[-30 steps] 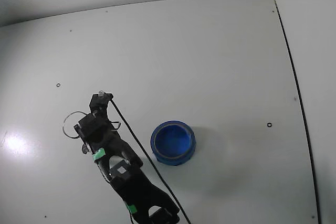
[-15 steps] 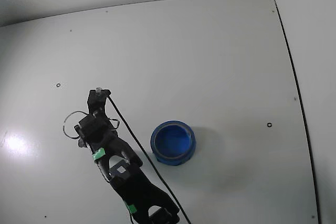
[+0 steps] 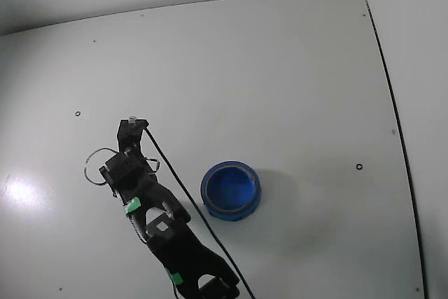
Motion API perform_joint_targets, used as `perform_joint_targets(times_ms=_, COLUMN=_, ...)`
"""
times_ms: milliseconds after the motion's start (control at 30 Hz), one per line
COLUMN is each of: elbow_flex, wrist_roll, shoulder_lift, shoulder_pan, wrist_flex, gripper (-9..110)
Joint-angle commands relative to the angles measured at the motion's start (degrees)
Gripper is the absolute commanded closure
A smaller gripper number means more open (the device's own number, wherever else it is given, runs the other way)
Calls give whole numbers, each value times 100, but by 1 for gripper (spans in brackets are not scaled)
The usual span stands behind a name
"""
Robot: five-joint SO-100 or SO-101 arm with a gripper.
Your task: Grasp a block and put it in the bin.
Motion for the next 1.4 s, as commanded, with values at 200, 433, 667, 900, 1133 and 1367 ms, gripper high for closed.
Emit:
perform_joint_targets(times_ms=200, elbow_flex=1512, wrist_roll=325, shoulder_lift=3595, shoulder_pan=1477, wrist_flex=-114, gripper=101)
perform_joint_targets(times_ms=433, elbow_flex=2259, wrist_roll=659, shoulder_lift=5563, shoulder_pan=2865, wrist_flex=-114, gripper=101)
perform_joint_targets(times_ms=667, elbow_flex=2988, wrist_roll=422, shoulder_lift=5344, shoulder_pan=3920, wrist_flex=-229, gripper=101)
perform_joint_targets(times_ms=900, elbow_flex=4008, wrist_roll=369, shoulder_lift=4667, shoulder_pan=3990, wrist_flex=-1099, gripper=101)
perform_joint_targets(times_ms=1133, elbow_flex=4869, wrist_roll=448, shoulder_lift=4614, shoulder_pan=3973, wrist_flex=-1617, gripper=101)
perform_joint_targets(times_ms=1367, elbow_flex=5019, wrist_roll=448, shoulder_lift=4614, shoulder_pan=3973, wrist_flex=-1916, gripper=98)
